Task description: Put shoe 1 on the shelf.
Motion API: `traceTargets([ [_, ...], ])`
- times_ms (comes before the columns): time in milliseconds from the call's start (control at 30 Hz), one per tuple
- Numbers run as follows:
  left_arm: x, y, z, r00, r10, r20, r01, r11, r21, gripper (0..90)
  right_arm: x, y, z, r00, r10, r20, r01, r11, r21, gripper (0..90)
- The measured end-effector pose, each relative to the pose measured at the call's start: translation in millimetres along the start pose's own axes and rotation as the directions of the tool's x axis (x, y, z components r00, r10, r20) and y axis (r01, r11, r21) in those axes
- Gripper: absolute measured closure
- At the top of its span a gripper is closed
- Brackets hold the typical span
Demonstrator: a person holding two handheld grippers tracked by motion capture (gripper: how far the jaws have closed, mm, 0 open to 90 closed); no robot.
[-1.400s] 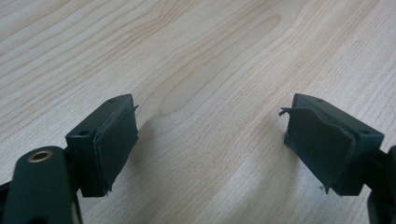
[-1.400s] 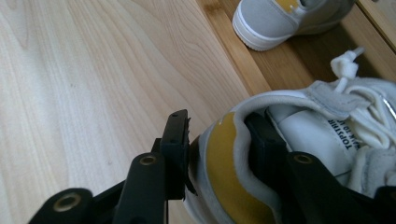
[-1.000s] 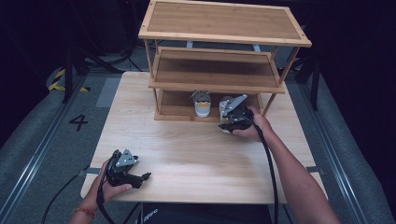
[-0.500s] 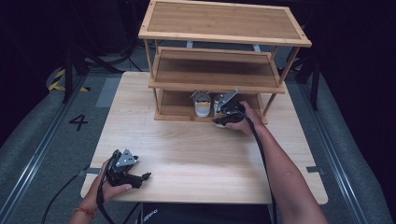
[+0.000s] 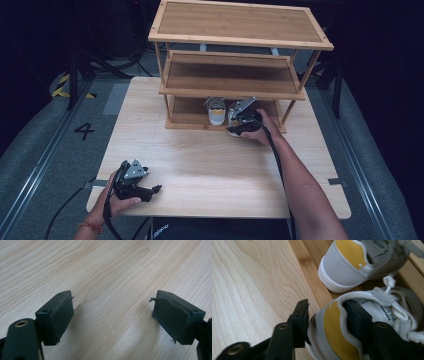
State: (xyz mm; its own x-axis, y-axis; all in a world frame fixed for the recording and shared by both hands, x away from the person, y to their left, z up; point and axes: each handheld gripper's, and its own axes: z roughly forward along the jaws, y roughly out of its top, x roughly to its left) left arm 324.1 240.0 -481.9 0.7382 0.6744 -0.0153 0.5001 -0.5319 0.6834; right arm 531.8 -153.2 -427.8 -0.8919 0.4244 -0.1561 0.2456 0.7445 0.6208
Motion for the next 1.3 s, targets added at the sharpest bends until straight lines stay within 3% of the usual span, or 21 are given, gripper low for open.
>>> traceTargets([
  [67,0.0,0.0,0.0,1.0,0.0,-0.001,0.0,1.0,0.0,16.9,0.6,-0.3,-2.5,0.9999,0.003,0.011,-0.003,1.0,0.002,49.0],
  [167,0.0,0.0,0.0,1.0,0.0,0.0,0.0,1.0,0.0,16.9,1.6,-1.5,-10.8,0.9991,0.021,0.036,-0.02,0.999,-0.049,45.1],
  [233,0.0,0.0,0.0,1.0,0.0,-0.001,0.0,1.0,0.0,16.9,3.4,-2.1,-17.5,0.9983,0.044,0.038,-0.041,0.997,-0.071,44.7],
  [467,0.0,0.0,-0.1,1.0,0.001,-0.001,-0.001,1.0,0.0,16.9,11.6,-11.3,-40.3,0.996,0.058,0.068,-0.05,0.992,-0.119,43.4],
  [500,-0.1,0.0,0.0,1.0,0.001,-0.001,-0.001,1.0,0.0,16.9,13.6,-18.6,-48.4,0.9934,0.09,0.071,-0.079,0.986,-0.145,41.9],
  [600,-0.1,0.0,0.0,1.0,0.0,-0.001,0.0,1.0,-0.001,16.9,15.0,-25.7,-51.2,0.9905,0.114,0.078,-0.101,0.984,-0.15,39.6],
  [867,0.0,0.0,0.0,1.0,0.001,-0.001,-0.001,1.0,0.0,16.9,13.9,-45.6,-34.2,0.9727,0.22,0.073,-0.211,0.97,-0.122,33.1],
  [1133,0.0,0.0,0.0,1.0,0.001,-0.001,-0.001,1.0,0.0,16.9,5.1,-47.2,-14.6,0.962,0.251,0.108,-0.242,0.966,-0.09,32.3],
  [1300,0.0,0.0,0.0,1.0,0.0,0.0,0.0,1.0,0.0,16.8,0.0,-44.7,-11.2,0.9646,0.247,0.092,-0.24,0.967,-0.087,31.7],
])
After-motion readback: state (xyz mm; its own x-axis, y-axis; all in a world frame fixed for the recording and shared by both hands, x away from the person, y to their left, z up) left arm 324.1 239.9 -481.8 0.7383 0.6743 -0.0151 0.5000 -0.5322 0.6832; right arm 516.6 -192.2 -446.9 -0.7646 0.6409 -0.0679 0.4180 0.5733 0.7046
